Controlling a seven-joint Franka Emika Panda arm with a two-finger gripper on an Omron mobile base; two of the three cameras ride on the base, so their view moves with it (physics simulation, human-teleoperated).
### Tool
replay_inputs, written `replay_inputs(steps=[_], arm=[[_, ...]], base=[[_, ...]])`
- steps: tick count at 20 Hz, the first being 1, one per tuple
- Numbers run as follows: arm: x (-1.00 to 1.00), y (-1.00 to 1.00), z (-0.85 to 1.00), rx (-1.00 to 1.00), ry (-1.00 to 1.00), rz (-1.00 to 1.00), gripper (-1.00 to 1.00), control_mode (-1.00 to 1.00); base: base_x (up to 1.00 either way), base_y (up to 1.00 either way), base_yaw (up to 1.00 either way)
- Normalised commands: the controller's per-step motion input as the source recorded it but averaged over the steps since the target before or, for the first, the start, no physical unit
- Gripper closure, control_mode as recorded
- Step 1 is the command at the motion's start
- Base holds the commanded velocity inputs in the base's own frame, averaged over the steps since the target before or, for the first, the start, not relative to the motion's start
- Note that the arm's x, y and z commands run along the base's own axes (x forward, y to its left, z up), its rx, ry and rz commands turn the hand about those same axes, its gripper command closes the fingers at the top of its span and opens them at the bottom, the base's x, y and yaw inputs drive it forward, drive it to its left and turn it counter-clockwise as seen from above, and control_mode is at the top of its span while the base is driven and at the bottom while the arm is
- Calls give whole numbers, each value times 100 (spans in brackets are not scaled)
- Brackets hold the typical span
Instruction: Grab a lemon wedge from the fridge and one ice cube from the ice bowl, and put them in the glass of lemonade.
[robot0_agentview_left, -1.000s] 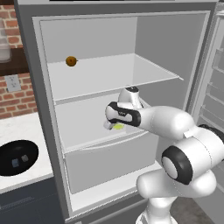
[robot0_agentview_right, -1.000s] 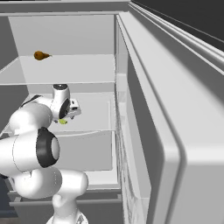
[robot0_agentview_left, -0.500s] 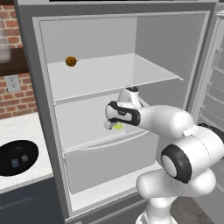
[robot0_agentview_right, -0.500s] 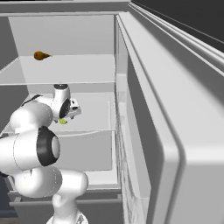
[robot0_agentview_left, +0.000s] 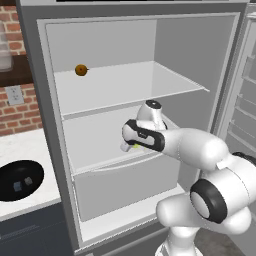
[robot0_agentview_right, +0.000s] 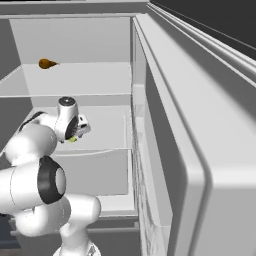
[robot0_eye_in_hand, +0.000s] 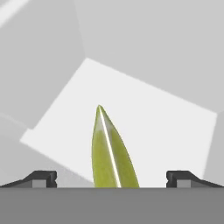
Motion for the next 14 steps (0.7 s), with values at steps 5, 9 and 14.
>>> replay_inputs(steps=[5, 9, 14], arm=[[4, 0, 0, 0, -2, 6, -100, -100], [19, 0, 0, 0, 0, 1, -100, -100], [10, 0, 0, 0, 0, 0, -100, -100]], base=[[0, 0, 0], [0, 0, 0], [0, 0, 0]])
